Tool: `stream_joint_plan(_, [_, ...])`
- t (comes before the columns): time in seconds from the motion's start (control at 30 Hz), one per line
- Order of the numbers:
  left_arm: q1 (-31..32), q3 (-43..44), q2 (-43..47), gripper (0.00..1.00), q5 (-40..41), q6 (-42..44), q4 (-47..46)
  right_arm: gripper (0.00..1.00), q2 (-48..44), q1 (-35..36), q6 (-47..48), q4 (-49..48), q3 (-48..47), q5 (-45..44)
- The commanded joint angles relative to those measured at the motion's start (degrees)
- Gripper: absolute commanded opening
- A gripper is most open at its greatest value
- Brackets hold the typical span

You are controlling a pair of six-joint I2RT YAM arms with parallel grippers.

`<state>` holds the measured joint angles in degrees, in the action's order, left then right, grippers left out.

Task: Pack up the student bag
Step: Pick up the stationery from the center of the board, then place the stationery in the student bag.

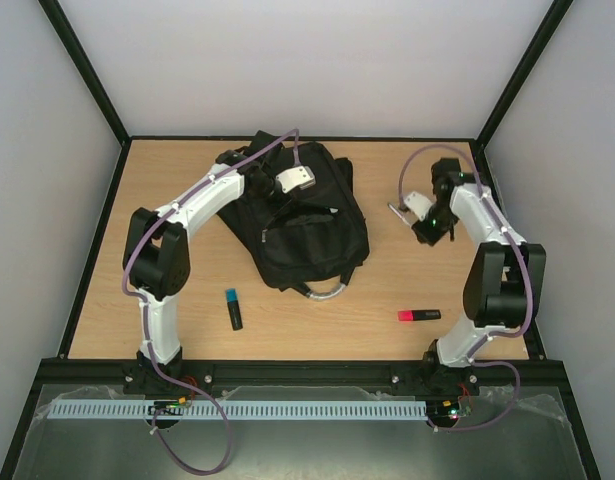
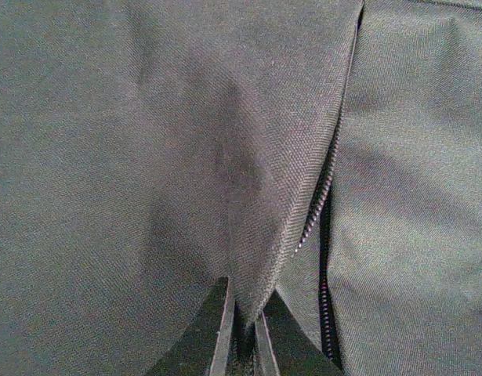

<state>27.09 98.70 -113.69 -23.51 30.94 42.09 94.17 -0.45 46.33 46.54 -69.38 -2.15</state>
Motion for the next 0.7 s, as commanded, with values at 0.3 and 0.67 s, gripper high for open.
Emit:
stream_joint_plan(0.3, [-0.03,1.44,-1.87,0.03,-2.49,-3.18,-1.48,0.02,10.71,13.08,-17.31,18.76,-24.67,34.15])
stream_joint_plan(0.67, [-0.15,4.01,-2.16,0.03,-1.2,-4.34,-2.23,0.02,12.89,18.08,-20.11,20.01,-16.5,42.86])
